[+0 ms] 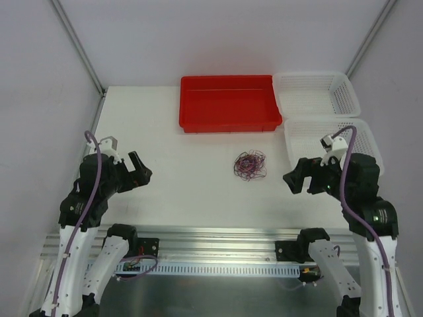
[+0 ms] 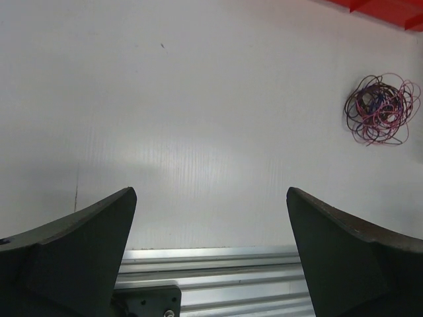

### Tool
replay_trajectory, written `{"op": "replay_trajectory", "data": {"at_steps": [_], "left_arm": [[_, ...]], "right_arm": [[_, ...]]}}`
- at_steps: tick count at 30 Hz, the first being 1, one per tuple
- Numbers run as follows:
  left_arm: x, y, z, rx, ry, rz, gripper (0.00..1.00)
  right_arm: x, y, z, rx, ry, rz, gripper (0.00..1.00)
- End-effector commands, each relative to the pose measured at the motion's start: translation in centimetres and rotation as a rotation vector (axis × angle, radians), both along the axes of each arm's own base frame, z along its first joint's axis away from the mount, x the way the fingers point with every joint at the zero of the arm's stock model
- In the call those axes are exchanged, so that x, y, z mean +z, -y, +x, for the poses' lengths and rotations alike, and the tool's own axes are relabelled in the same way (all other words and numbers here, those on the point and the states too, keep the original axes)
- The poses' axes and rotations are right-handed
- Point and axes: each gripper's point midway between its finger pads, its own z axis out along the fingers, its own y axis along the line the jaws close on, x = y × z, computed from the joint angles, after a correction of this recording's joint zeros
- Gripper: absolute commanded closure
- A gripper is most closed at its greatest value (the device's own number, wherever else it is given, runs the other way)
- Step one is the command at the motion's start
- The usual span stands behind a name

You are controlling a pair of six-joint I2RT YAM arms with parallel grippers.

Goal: Untangle the cables

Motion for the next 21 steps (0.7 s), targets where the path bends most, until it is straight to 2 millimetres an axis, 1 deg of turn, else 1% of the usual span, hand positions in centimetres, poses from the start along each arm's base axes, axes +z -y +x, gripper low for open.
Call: {"op": "replay_trajectory", "data": {"at_steps": [1, 2, 3, 4, 5, 6, 7, 8, 9, 10, 11, 12, 13, 14, 15, 17, 18, 19, 20, 21], "left_arm": [[-0.9, 1.6, 1.1, -0.108, -0.031, -0.01, 0.01], [-1.5, 2.1, 1.3, -0.13, -0.049, -0.023, 0.01], [-1.7, 2.4, 1.9, -0.143, -0.044, -0.029, 0.01], [-1.9, 2.7, 2.2, -0.155, -0.043, -0.036, 0.01], [-2.2, 3.0, 2.3, -0.169, -0.044, -0.048, 0.01], [-2.8, 3.6, 2.8, -0.195, -0.033, -0.066, 0.01], [-3.1, 3.9, 2.9, -0.204, -0.03, -0.078, 0.01], [-4.4, 4.0, 2.8, -0.206, -0.053, -0.083, 0.01], [-4.9, 4.1, 3.0, -0.21, -0.057, -0.09, 0.01], [-5.2, 4.2, 3.3, -0.21, -0.046, -0.095, 0.01], [-6.4, 4.2, 3.1, -0.209, -0.072, -0.098, 0.01], [-6.9, 4.4, 3.0, -0.213, -0.084, -0.107, 0.01], [-7.0, 4.6, 3.0, -0.224, -0.087, -0.11, 0.01], [-7.0, 4.8, 2.9, -0.239, -0.089, -0.12, 0.01], [-6.9, 5.1, 2.7, -0.249, -0.089, -0.129, 0.01], [-7.2, 5.0, 2.7, -0.246, -0.091, -0.126, 0.01], [-7.1, 5.0, 2.7, -0.247, -0.088, -0.125, 0.01], [-7.1, 4.9, 2.7, -0.247, -0.084, -0.122, 0.01], [-7.0, 4.9, 2.7, -0.247, -0.083, -0.123, 0.01], [-7.0, 4.9, 2.7, -0.247, -0.082, -0.12, 0.01]], "right_arm": [[-1.8, -2.8, 2.9, 0.042, -0.169, 0.134, 0.03], [-2.3, -3.1, 3.9, 0.044, -0.18, 0.135, 0.03], [-3.2, -3.1, 4.7, 0.025, -0.195, 0.102, 0.03], [-4.6, -3.2, 5.5, 0.002, -0.24, 0.086, 0.03], [-4.9, -3.5, 6.6, -0.004, -0.23, 0.072, 0.02], [-5.4, -4.0, 7.1, -0.002, -0.233, 0.045, 0.01], [-6.4, -4.4, 7.9, -0.014, -0.269, 0.034, 0.01], [-6.5, -4.6, 9.0, -0.039, -0.248, 0.022, 0.03], [-6.9, -5.1, 9.6, -0.033, -0.244, 0.007, 0.04], [-7.4, -5.4, 10.2, -0.057, -0.26, 0.017, 0.08], [-8.4, -5.6, 11.7, -0.095, -0.268, 0.018, 0.1], [-9.0, -6.0, 12.3, -0.103, -0.274, 0.015, 0.13], [-9.3, -6.2, 13.0, -0.121, -0.276, 0.016, 0.16], [-10.3, -6.7, 14.3, -0.139, -0.285, 0.01, 0.18], [-10.7, -7.2, 14.8, -0.136, -0.288, 0.005, 0.19], [-11.0, -8.3, 16.3, -0.144, -0.281, 0.004, 0.23], [-12.4, -8.7, 17.1, -0.158, -0.303, -0.037, 0.25], [-13.4, -9.1, 17.5, -0.162, -0.318, -0.053, 0.28], [-13.9, -9.5, 18.2, -0.167, -0.321, -0.057, 0.3], [-15.7, -10.3, 18.7, -0.171, -0.361, -0.07, 0.3]]}}
